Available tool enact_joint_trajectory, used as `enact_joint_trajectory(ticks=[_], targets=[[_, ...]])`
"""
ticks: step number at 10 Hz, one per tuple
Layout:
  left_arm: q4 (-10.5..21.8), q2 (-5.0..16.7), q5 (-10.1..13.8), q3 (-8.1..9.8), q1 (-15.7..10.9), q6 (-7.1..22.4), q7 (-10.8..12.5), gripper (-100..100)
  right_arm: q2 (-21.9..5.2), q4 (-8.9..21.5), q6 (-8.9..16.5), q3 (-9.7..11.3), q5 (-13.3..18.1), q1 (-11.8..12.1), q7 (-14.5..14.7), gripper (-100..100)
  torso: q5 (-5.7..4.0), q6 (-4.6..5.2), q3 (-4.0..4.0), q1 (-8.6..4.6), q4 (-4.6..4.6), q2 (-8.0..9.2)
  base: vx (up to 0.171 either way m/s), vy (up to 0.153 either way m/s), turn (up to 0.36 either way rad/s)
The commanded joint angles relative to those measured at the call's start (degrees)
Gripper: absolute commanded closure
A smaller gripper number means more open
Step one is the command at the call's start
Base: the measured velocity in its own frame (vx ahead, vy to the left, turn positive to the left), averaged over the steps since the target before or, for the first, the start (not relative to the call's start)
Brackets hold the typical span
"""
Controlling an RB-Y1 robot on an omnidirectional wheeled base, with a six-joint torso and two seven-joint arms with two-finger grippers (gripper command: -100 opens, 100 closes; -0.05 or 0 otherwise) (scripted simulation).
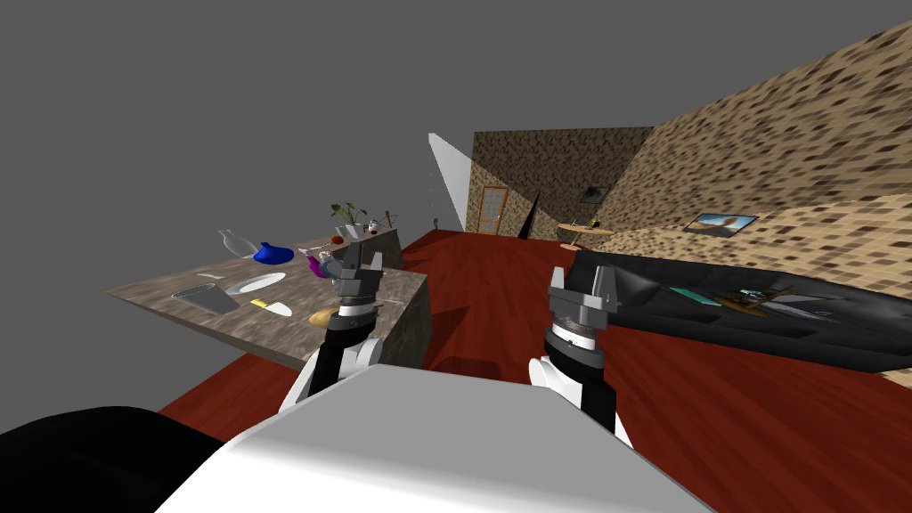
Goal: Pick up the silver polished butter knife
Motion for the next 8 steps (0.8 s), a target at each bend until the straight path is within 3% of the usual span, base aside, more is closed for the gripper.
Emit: enact_joint_trajectory(ticks=[1, 6, 7, 8], targets=[[0.1, 2.2, 0.28, 0.32, 0.47, 1.16, -0.35, -100, 0.0, 0.0, 0.0, 0.0, 0.0, 0.0, 0.0, 0, 0.0, 0.0, 0.0, 0.0, 0.0, 0.0, 0.008, -0.008, 0.013], [0.7, 10.71, 2.41, 2.75, 4.07, 9.04, -3.01, -100, 0.0, 0.0, 0.0, 0.0, 0.0, 0.0, 0.0, 0, -0.03, 0.0, -0.06, -0.12, -0.02, -0.1, 0.027, -0.033, 0.029], [0.7, 10.74, 2.41, 2.75, 4.07, 9.85, -3.01, -100, 0.0, 0.0, 0.0, 0.0, 0.0, 0.01, 0.0, 0, -0.03, -0.01, -0.08, -0.15, -0.03, -0.14, 0.032, -0.032, 0.019], [0.87, 12.5, 3.02, 3.43, 5.09, 11.54, -3.76, -100, 0.0, 0.0, 0.0, 0.0, 0.0, 0.0, 0.0, 0, -0.03, 0.0, -0.07, -0.12, -0.03, -0.12, 0.032, -0.029, 0.031]])
